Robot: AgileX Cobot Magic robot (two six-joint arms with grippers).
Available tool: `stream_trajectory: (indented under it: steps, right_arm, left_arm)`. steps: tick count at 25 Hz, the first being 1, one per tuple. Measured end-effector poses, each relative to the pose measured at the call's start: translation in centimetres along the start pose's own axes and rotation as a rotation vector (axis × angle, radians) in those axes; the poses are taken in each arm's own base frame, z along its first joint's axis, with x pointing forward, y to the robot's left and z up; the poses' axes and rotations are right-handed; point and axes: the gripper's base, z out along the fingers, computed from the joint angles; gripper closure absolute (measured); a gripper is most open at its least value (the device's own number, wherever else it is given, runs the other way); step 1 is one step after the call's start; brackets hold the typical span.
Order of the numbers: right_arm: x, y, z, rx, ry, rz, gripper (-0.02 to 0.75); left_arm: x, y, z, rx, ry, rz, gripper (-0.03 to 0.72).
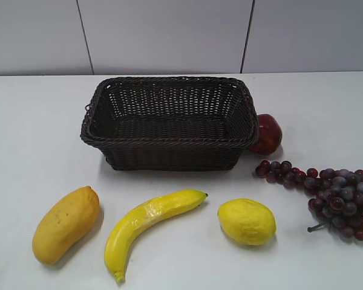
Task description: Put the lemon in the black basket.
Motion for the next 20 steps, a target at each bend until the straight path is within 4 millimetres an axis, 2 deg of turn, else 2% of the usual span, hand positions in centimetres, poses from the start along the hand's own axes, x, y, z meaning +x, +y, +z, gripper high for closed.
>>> stream_trajectory:
  steps: [3, 10, 16, 20]
  right_arm:
    - [-1.9, 0.2, 1.5, -0.033, 0.041, -0.036, 0.165]
    - [-5.4, 1.3, 7.5, -0.205, 0.226, -0.205, 0.165]
    - [-5.8, 2.6, 12.9, -0.441, 0.308, -0.484, 0.165]
    - [-5.2, 3.3, 16.1, -0.573, 0.339, -0.525, 0.165]
  left_arm:
    - [0.0, 0.0, 0.0, 0.000, 0.000, 0.000, 0.449]
    - [0.0, 0.0, 0.0, 0.000, 0.000, 0.000, 0.449]
    - [0.0, 0.0, 0.0, 0.000, 0.000, 0.000, 0.449]
    - [0.0, 0.0, 0.0, 0.000, 0.000, 0.000, 0.449]
